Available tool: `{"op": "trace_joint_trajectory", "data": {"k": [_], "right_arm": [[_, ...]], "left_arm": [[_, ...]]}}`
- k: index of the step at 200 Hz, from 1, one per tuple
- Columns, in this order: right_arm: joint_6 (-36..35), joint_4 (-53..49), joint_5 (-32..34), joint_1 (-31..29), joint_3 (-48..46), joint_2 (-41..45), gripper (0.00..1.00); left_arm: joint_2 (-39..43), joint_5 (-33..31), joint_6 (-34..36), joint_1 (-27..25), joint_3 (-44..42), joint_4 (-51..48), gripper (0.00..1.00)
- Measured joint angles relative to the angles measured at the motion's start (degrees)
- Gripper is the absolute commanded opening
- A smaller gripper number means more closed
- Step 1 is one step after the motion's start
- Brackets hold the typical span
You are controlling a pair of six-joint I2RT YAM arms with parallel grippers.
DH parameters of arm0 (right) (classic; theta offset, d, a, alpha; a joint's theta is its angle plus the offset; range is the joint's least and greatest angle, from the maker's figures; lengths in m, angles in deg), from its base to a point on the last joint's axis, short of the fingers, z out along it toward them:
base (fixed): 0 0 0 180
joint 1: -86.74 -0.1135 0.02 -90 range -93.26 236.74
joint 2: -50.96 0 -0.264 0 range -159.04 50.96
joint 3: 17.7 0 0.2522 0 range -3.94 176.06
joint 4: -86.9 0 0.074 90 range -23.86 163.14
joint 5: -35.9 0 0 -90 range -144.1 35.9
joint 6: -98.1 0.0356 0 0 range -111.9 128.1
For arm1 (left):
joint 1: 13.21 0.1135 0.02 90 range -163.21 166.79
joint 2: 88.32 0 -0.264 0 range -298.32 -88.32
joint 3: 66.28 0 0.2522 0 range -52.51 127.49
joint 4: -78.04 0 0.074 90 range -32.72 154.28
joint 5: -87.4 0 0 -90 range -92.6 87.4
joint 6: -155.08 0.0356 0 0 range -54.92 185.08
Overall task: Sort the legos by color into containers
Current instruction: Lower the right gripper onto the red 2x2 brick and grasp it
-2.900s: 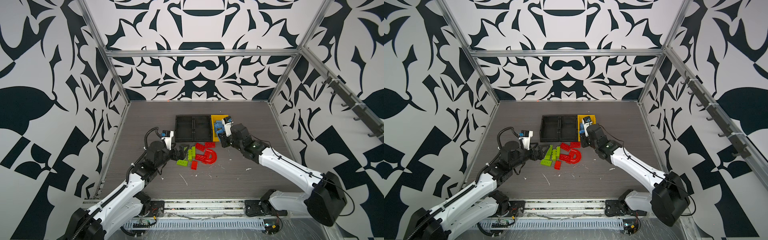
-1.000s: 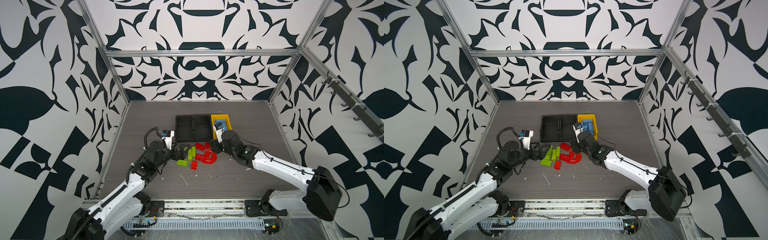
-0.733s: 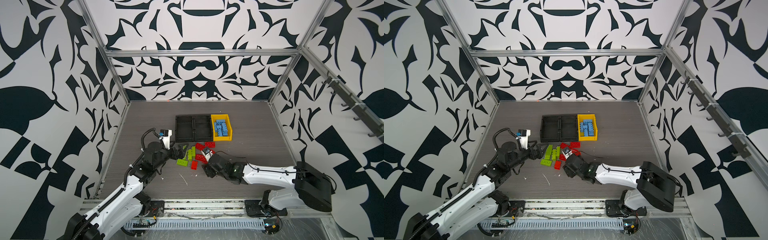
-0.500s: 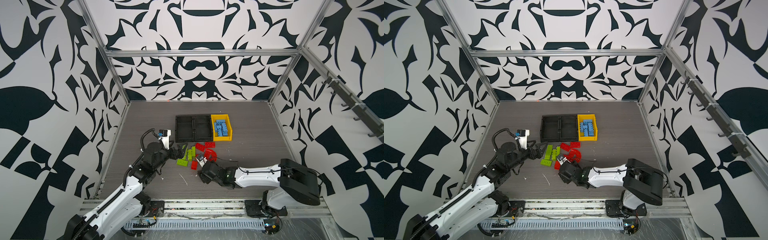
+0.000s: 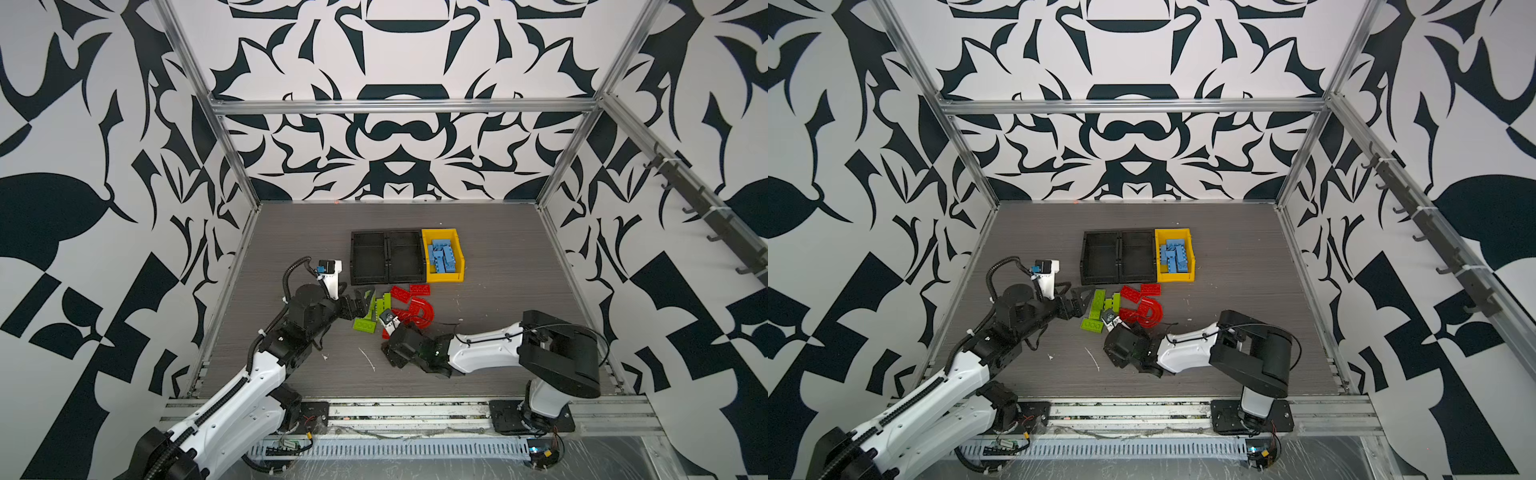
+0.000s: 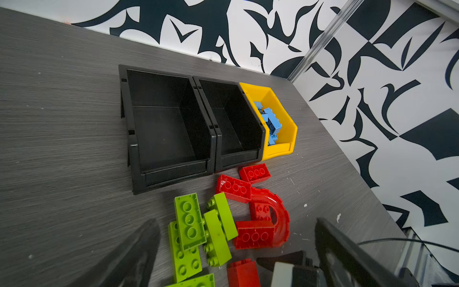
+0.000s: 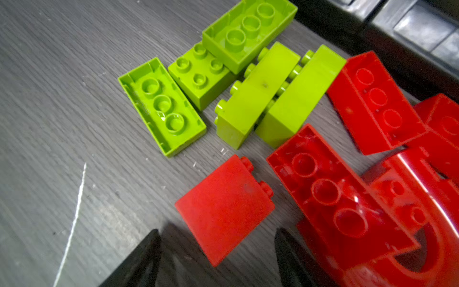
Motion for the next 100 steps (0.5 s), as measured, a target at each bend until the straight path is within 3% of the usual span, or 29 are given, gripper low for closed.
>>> {"op": "trace_joint_trajectory", "data": {"k": [74, 100], "right_arm": [[-0.37, 2.1, 1.62, 0.0, 2.86, -3.34, 0.77], [-0.46, 2.64, 2.05, 0.0, 3.45, -4.07, 0.72]], "left_arm": [[0.0, 0.04, 0.0, 0.0, 0.0, -0.17, 1.0], [0.0, 0.04, 0.0, 0.0, 0.0, -0.2, 1.0]]}}
